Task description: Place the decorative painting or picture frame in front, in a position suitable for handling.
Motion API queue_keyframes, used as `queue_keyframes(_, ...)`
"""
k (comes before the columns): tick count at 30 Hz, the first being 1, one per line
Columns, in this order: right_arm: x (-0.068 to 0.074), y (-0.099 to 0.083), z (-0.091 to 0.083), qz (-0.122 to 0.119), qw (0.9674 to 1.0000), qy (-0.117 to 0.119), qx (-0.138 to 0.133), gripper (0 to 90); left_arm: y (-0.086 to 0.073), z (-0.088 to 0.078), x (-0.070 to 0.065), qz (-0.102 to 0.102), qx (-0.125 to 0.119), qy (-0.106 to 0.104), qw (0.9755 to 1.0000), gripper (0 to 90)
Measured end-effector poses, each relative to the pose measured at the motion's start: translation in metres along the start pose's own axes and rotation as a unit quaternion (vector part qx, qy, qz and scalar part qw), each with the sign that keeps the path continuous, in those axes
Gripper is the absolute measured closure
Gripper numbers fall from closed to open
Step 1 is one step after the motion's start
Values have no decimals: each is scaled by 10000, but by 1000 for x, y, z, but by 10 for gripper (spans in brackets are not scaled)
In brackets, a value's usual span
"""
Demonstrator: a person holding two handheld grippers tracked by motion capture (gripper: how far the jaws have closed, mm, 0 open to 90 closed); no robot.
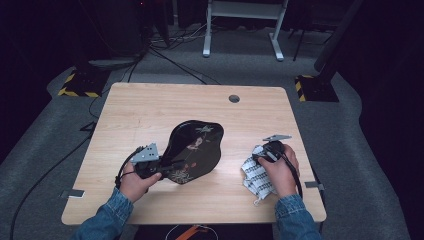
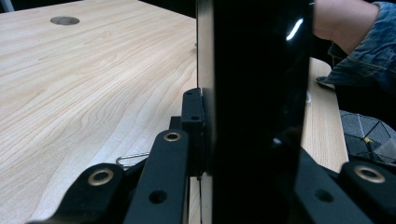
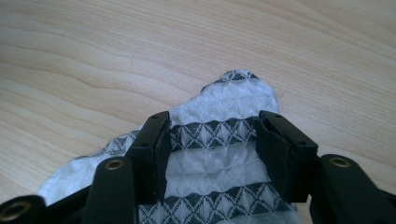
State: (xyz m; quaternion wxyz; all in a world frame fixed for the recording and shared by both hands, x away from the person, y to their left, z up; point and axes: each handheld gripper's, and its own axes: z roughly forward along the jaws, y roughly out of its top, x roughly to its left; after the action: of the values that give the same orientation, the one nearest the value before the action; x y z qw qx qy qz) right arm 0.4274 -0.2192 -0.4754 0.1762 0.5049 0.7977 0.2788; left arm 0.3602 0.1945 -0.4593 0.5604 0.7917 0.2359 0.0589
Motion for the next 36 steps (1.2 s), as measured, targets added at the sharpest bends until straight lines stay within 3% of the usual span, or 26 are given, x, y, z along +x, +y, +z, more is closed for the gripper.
queue_keyframes(7,-2,-2,7,-37,9999,20,120,480,0,3,1,-28,-78,56,9999,801)
queue_keyframes(12,-2,-2,8,-24,10000,-13,73,622,1,5,5,-66,-98,117,9999,802)
queue_keyframes(16,-1,-1,8,-3,10000,-2,29,792,3,8,8,-80,-120,122,9998,802)
queue_keyframes(22,0,-1,7,-147,9999,-34,-33,830,3,8,9,-84,-105,114,9998,802)
queue_keyframes(31,4,8,-31,-152,9972,184,-713,833,4,7,8,-69,-52,94,9999,791)
queue_keyframes(36,9,15,-52,-160,9936,348,-1064,834,2,4,6,-123,-31,29,9999,693)
